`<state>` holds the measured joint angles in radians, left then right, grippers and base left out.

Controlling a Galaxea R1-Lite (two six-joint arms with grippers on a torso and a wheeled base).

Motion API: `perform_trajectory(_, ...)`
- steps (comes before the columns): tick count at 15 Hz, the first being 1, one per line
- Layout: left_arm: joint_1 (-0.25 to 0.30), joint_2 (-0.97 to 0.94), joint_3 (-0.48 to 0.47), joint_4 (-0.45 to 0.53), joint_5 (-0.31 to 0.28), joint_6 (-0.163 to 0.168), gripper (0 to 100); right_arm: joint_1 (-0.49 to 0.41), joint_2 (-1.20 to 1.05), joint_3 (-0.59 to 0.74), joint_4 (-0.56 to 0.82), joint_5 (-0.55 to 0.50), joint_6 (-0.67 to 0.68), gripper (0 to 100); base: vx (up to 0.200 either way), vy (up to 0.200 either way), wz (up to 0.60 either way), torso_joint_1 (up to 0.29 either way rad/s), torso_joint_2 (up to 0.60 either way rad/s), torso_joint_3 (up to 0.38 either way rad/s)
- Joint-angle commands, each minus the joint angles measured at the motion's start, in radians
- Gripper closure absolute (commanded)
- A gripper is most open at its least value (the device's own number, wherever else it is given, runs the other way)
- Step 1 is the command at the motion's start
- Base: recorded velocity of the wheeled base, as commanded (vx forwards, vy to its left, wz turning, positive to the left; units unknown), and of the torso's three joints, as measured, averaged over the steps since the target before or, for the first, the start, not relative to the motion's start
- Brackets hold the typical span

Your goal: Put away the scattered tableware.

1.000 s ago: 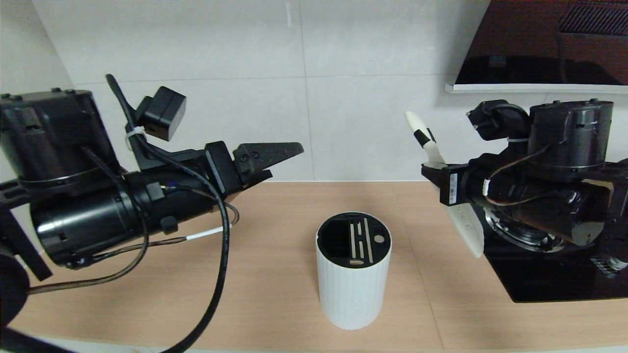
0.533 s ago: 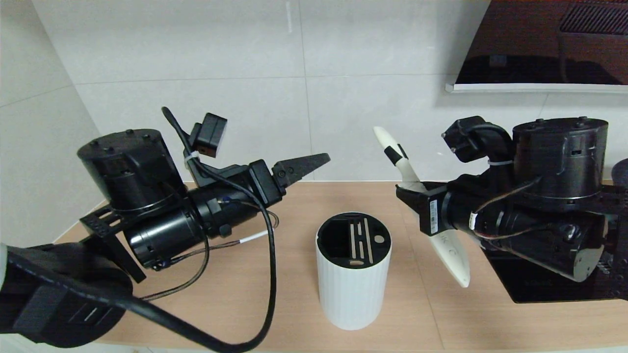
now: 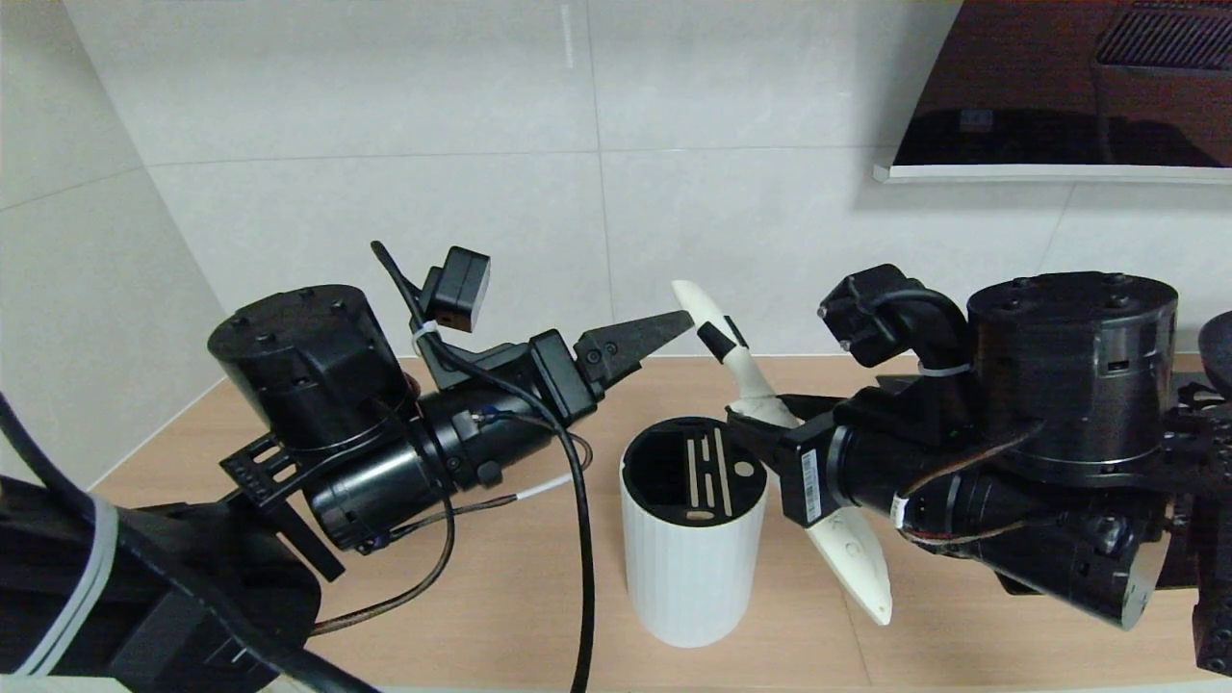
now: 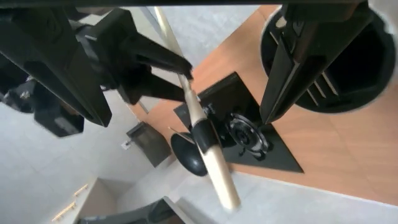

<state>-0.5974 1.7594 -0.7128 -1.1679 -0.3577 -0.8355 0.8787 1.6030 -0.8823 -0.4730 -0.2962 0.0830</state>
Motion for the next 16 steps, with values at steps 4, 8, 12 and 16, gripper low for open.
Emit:
perform_trajectory(4,-0.042,0.029,-0.001,-0.006,0.031,0.003,0,0.051,0.006,0.02,-0.019,0.0,-0.002,100,0.0,0.0,0.0,0.0,0.0,0.0)
perform_trajectory(8,-0.047,0.08,-0.001,-0.084,0.066,0.004,0,0.086,0.008,0.029,-0.021,0.002,0.0,100,0.0,0.0,0.0,0.0,0.0,0.0)
perform_trajectory(12,-0.05,0.098,-0.001,-0.104,0.074,0.003,0,0.103,0.015,0.029,-0.026,0.002,0.0,100,0.0,0.0,0.0,0.0,0.0,0.0)
perform_trajectory(16,-0.053,0.109,-0.001,-0.104,0.075,0.004,0,0.112,0.022,0.031,-0.029,0.002,0.0,100,0.0,0.0,0.0,0.0,0.0,0.0)
